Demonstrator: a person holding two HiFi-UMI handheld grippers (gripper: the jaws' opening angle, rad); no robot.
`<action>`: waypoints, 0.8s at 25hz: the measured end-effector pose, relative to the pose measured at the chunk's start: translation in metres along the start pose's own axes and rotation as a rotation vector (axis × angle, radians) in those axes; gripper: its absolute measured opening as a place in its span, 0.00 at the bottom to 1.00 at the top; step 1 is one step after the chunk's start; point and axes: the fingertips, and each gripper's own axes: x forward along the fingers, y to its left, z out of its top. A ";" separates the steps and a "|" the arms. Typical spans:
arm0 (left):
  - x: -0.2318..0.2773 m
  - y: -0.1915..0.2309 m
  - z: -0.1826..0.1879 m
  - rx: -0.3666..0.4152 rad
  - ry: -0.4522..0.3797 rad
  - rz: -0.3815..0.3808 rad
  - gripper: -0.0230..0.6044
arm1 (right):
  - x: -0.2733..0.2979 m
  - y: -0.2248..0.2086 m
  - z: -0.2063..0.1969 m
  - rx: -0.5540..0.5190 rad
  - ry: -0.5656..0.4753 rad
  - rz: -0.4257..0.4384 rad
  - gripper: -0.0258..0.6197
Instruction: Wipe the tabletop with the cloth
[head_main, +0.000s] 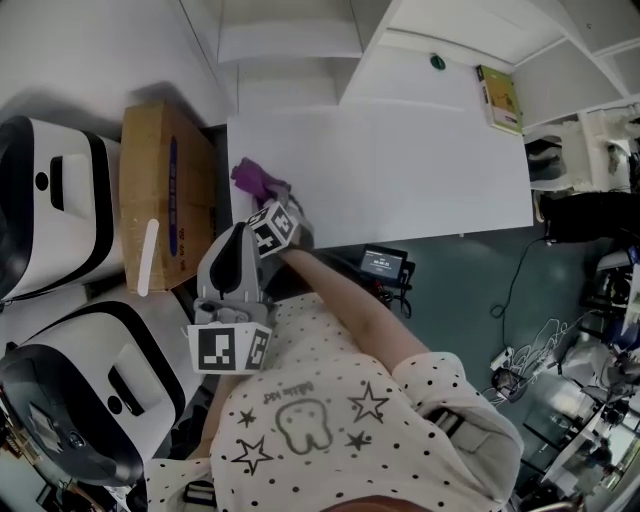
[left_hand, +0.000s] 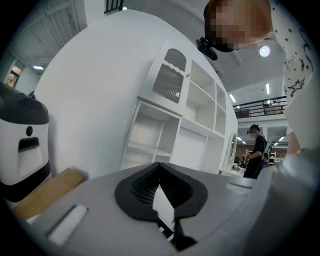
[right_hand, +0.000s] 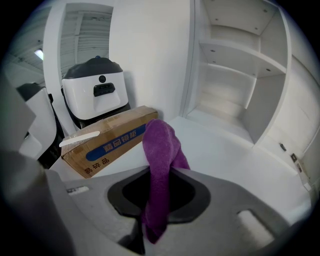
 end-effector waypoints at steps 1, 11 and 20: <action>-0.001 0.001 0.001 0.001 -0.003 0.001 0.03 | 0.000 0.002 0.001 -0.003 -0.001 0.002 0.14; -0.011 0.009 0.003 -0.025 -0.019 0.035 0.03 | 0.006 0.029 0.009 -0.075 0.005 0.065 0.14; -0.018 0.009 0.001 -0.025 -0.024 0.080 0.03 | 0.001 0.025 0.009 -0.072 -0.032 0.081 0.14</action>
